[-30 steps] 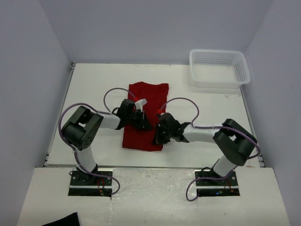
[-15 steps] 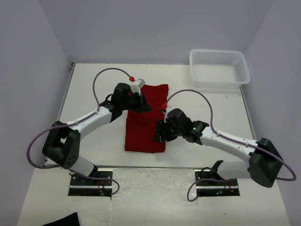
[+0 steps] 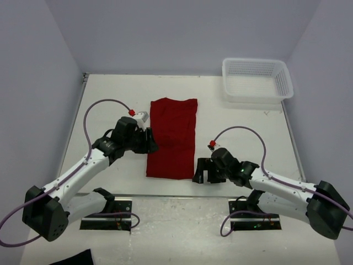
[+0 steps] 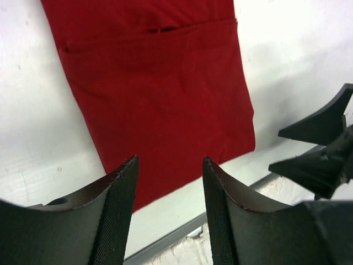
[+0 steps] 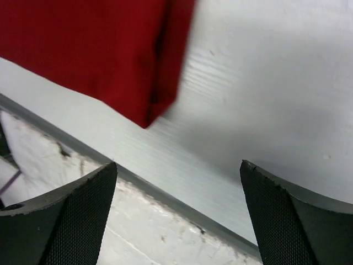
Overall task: Fold and stack the t-shirts
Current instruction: Grab one side of the 2/3 rectangular tshirt with both arms, then fold the long partially folded tshirt into a neat square
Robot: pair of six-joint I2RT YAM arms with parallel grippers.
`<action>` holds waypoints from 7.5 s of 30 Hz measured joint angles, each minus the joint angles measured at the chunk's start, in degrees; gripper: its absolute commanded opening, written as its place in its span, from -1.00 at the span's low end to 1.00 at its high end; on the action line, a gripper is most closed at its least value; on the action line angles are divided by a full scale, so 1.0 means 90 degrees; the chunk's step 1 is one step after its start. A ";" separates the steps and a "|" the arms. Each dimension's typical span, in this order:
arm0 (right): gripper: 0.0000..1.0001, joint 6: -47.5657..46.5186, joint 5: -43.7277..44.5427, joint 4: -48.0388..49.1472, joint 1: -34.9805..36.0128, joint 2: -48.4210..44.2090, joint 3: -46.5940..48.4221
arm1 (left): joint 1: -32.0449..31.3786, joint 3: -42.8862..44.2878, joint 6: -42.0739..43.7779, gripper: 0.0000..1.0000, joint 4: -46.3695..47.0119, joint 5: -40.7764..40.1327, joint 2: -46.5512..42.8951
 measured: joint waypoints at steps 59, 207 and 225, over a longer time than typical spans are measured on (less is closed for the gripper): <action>-1.00 0.1936 -0.0036 0.4034 0.0036 0.2183 -0.0928 | 0.0296 -0.1491 -0.1246 0.24 -0.0950 0.0226 -0.0687; -1.00 -0.2936 0.0155 -0.2004 -0.2518 0.6489 0.8364 | 0.1787 0.3912 -0.1217 -1.00 0.0153 0.0301 0.4741; -1.00 -0.3364 -0.0418 -0.2834 -0.3138 0.8507 1.1033 | 0.1892 0.6283 -0.1141 -1.00 0.0114 0.0532 0.6759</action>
